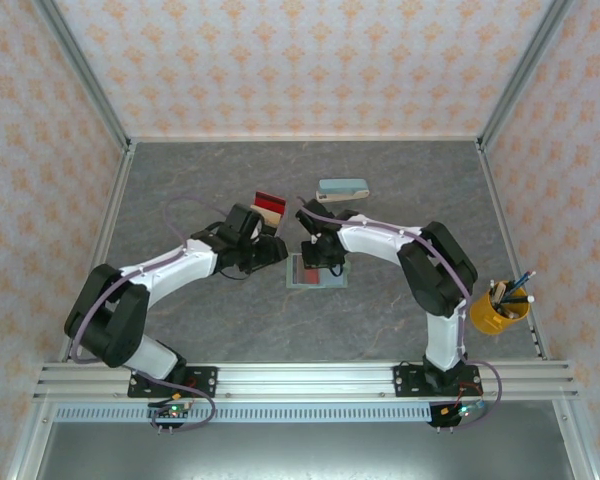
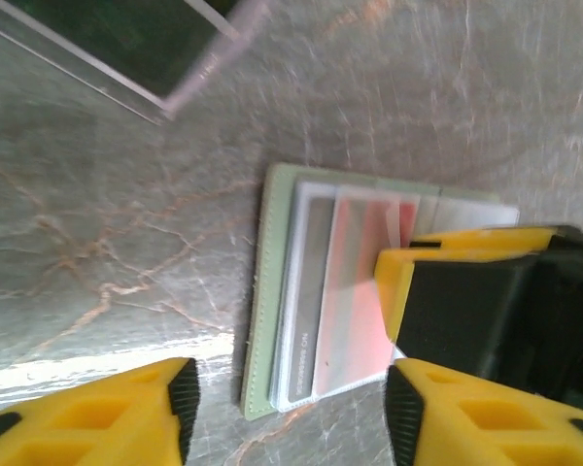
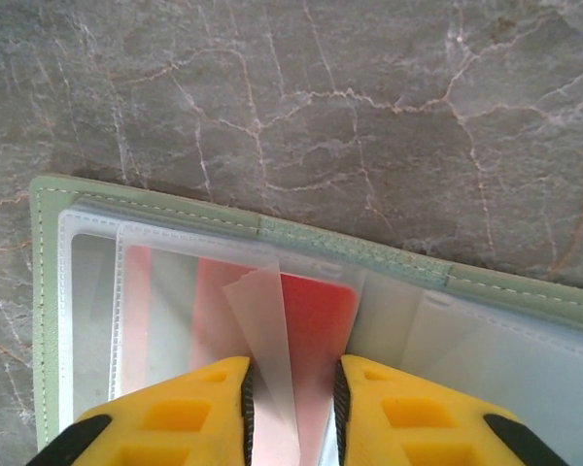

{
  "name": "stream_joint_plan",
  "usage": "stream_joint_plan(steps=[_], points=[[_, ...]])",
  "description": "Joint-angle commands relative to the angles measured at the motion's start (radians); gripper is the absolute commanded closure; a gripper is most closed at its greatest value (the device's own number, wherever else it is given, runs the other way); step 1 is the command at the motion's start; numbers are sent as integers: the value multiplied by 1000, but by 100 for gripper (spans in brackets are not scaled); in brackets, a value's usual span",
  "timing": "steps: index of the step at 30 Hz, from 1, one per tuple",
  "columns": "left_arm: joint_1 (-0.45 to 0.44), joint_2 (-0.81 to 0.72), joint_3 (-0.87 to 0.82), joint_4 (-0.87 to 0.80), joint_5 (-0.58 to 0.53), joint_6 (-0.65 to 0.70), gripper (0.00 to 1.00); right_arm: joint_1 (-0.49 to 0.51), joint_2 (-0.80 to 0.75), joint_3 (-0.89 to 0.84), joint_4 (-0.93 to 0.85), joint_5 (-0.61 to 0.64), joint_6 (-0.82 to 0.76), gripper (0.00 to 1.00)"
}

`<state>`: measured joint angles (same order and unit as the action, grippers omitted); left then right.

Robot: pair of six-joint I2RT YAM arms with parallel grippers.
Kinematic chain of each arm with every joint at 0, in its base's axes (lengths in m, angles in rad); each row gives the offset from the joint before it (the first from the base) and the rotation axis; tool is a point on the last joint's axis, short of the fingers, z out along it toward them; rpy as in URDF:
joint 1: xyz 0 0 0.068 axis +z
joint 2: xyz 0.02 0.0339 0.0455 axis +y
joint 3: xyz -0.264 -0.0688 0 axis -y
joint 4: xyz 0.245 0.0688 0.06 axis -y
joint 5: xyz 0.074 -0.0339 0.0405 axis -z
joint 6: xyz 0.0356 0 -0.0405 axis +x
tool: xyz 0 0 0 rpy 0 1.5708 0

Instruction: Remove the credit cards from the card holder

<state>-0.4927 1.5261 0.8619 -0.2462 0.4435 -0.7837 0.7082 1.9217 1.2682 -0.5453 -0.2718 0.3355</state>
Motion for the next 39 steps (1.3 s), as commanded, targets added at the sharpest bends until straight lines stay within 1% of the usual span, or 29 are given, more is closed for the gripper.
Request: stream_joint_plan(steps=[1,5,9,22,39], points=[[-18,29,14,75,55,-20,51,-16,7,-53,-1,-9,-8,73],[-32,72,23,109,79,-36,60,-25,4,-67,14,-26,-4,74],[-48,111,56,102,95,-28,67,-32,0,-76,24,-39,-2,75],[-63,226,113,68,89,-50,68,-44,-6,-83,36,-56,5,75],[-63,291,146,31,118,-57,68,-56,-4,-92,60,-99,11,76]])
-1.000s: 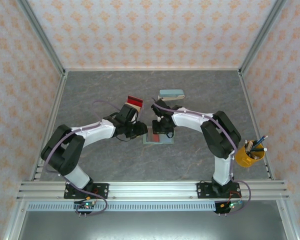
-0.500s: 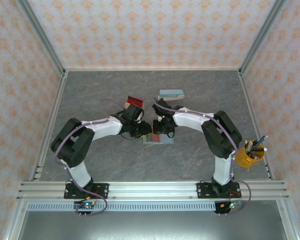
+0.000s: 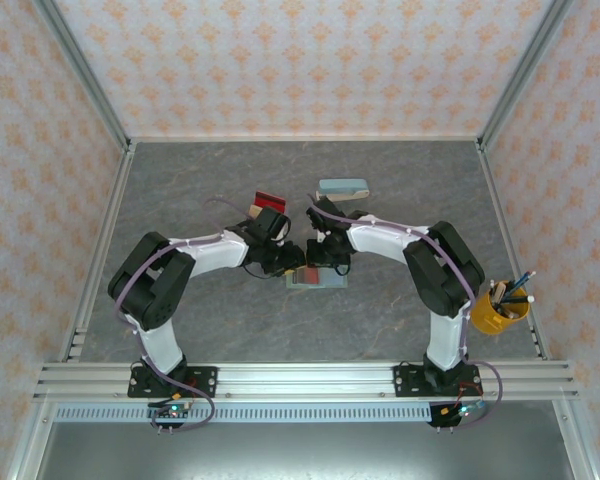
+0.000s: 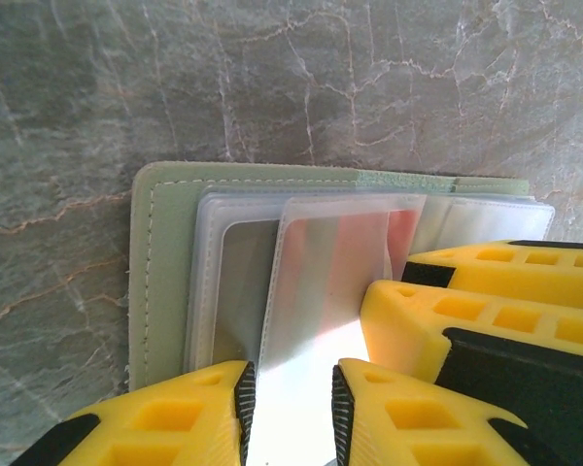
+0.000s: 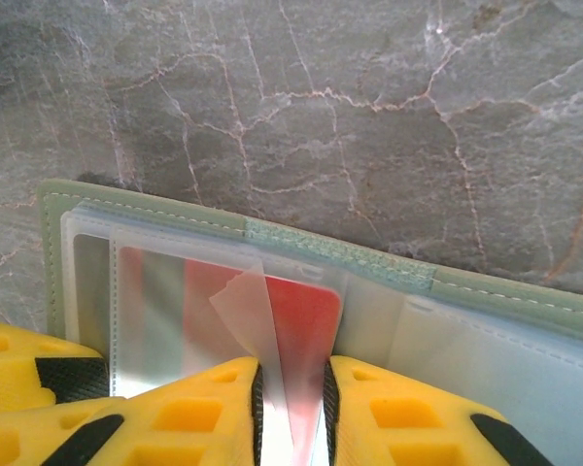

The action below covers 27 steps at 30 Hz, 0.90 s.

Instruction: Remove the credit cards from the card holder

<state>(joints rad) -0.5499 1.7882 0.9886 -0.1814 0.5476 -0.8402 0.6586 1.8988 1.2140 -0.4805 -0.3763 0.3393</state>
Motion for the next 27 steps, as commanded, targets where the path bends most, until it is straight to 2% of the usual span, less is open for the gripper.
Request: stream_joint_plan(steps=[1,9,18,27], points=[[-5,33,21,-32,22,1,68,-8,17,-40,-1,-1,10,76],[-3,35,13,9,68,13,70,-32,-9,-72,65,-79,39,76],[15,10,-48,161,144,-14,70,-67,-43,-115,160,-192,89,76],[25,-19,-64,171,146,1,71,-95,-72,-153,232,-244,137,76]])
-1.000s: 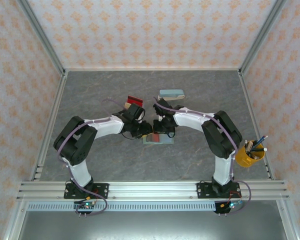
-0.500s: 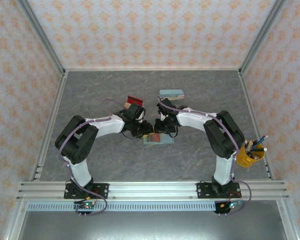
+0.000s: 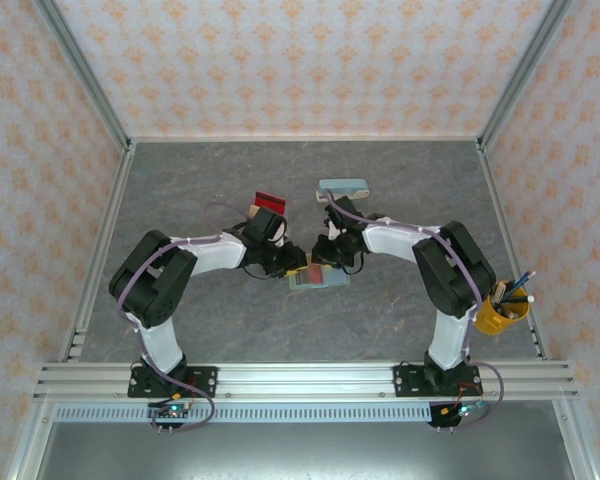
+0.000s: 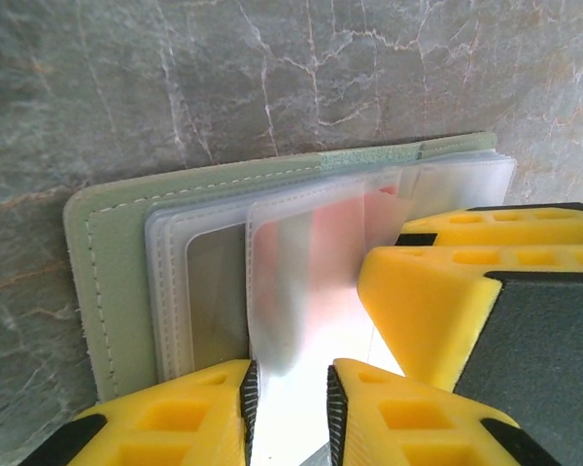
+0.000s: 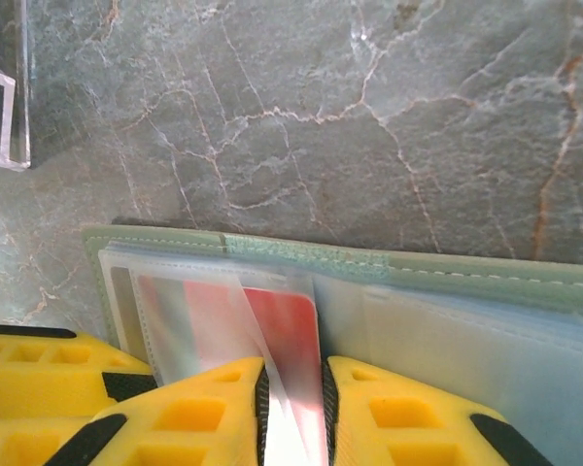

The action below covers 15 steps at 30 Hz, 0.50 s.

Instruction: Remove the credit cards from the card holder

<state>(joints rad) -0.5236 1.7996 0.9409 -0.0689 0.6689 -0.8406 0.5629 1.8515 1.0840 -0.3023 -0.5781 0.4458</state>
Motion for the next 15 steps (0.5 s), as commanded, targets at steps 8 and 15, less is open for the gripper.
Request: stream_joint_plan(steps=[8,15], points=[[6,-63,-49,119,57,-15,70,-11,-33,-36,84,-65,61,76],[18,-104,-74,135,67,-2,70,-15,-38,-45,96,-63,77,76]])
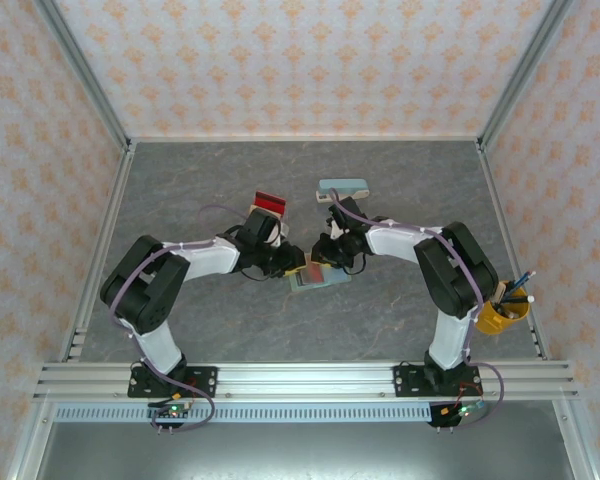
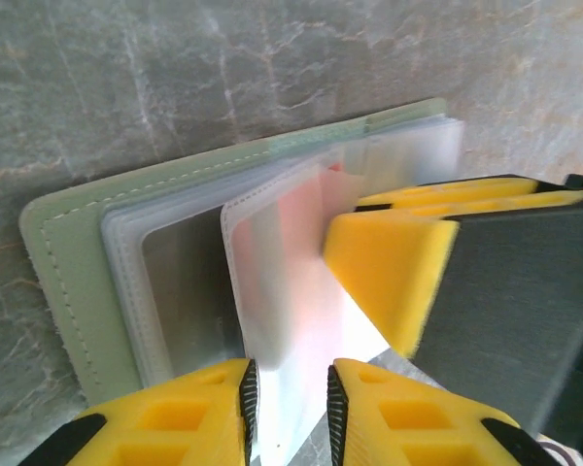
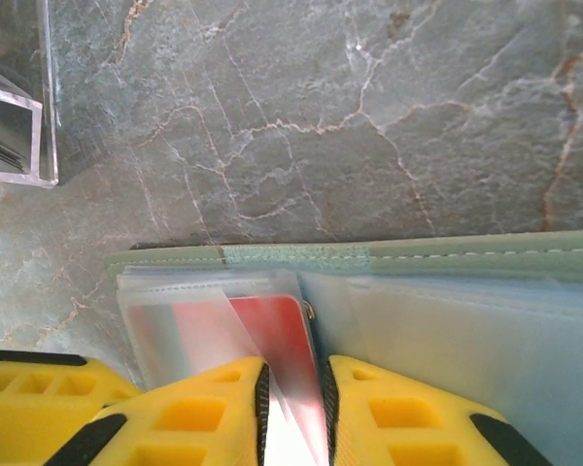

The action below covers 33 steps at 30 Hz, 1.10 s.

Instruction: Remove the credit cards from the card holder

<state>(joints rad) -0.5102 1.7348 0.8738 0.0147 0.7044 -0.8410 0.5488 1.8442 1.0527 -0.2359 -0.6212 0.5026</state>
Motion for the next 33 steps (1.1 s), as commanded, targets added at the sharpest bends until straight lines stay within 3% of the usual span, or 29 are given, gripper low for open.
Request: stream_joint_plan(steps=[1,21,33], points=[[5,-40,-7,52,34,0,70,-1,-32,-16,30,-20,22,76],[-14,28,18,129,73,-39,70,-13,-65,-42,62,-17,53,76],[-31,50,65,142,87,-44,70,-29,-172,-86,76,34,74,73]])
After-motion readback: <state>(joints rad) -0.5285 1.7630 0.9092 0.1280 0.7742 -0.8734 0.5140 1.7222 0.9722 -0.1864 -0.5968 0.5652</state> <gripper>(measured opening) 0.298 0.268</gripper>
